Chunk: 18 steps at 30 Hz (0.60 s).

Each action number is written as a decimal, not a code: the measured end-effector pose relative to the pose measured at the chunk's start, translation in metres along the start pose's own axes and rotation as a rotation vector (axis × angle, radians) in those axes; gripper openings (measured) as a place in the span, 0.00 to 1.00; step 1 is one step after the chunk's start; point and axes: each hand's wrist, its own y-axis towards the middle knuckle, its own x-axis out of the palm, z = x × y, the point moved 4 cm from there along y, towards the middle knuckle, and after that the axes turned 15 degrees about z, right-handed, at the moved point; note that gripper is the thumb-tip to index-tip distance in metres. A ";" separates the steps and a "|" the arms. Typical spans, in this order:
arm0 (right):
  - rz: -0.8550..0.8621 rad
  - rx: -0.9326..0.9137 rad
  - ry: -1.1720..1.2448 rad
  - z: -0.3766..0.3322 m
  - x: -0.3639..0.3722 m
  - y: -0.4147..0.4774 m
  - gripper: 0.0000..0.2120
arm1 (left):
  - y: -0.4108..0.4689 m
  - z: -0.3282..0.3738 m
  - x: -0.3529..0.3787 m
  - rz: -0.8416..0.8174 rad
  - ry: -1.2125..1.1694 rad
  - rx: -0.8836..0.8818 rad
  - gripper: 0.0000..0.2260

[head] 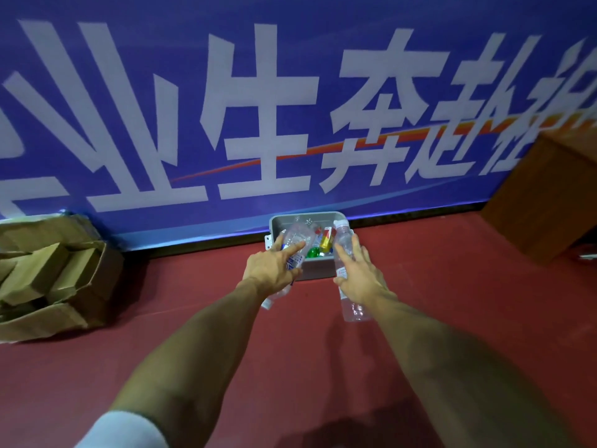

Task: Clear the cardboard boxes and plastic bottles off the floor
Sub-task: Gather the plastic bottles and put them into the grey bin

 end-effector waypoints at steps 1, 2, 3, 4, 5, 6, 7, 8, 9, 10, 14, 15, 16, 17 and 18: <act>0.001 0.012 0.005 0.004 0.000 0.016 0.40 | 0.018 0.002 0.002 -0.006 0.004 0.013 0.28; -0.002 0.024 0.010 0.010 0.001 0.033 0.40 | 0.037 0.003 0.005 -0.013 0.009 0.025 0.28; -0.004 0.034 0.016 0.015 0.003 0.051 0.40 | 0.056 0.005 0.008 -0.016 0.013 0.034 0.28; -0.005 0.039 0.017 0.021 0.005 0.070 0.40 | 0.075 0.007 0.011 -0.015 0.017 0.038 0.28; -0.002 0.037 0.011 0.028 0.007 0.090 0.40 | 0.093 0.010 0.014 -0.011 0.019 0.043 0.28; 0.006 0.030 0.004 0.035 0.009 0.112 0.40 | 0.114 0.013 0.017 -0.002 0.022 0.046 0.28; 0.009 0.027 0.006 0.041 0.010 0.133 0.40 | 0.134 0.015 0.020 0.005 0.021 0.042 0.28; 0.009 0.021 0.010 0.047 0.010 0.152 0.39 | 0.152 0.018 0.023 0.004 0.018 0.031 0.28; 0.015 0.002 0.010 0.053 0.009 0.173 0.39 | 0.171 0.021 0.026 0.008 0.018 0.018 0.28; 0.014 -0.015 0.014 0.059 0.006 0.192 0.39 | 0.189 0.024 0.027 0.009 0.022 0.009 0.29; -0.009 -0.027 0.019 0.083 -0.011 0.263 0.39 | 0.253 0.036 0.025 0.027 0.004 -0.056 0.29; -0.012 -0.024 0.024 0.087 -0.015 0.280 0.39 | 0.267 0.038 0.026 0.028 0.001 -0.060 0.29; -0.016 -0.016 0.041 0.089 -0.019 0.296 0.39 | 0.280 0.039 0.027 0.021 0.002 -0.062 0.29; -0.018 -0.017 0.062 0.090 -0.021 0.311 0.39 | 0.292 0.039 0.030 0.008 0.009 -0.066 0.29; -0.019 -0.028 0.078 0.090 -0.022 0.326 0.39 | 0.305 0.037 0.032 -0.005 0.015 -0.072 0.29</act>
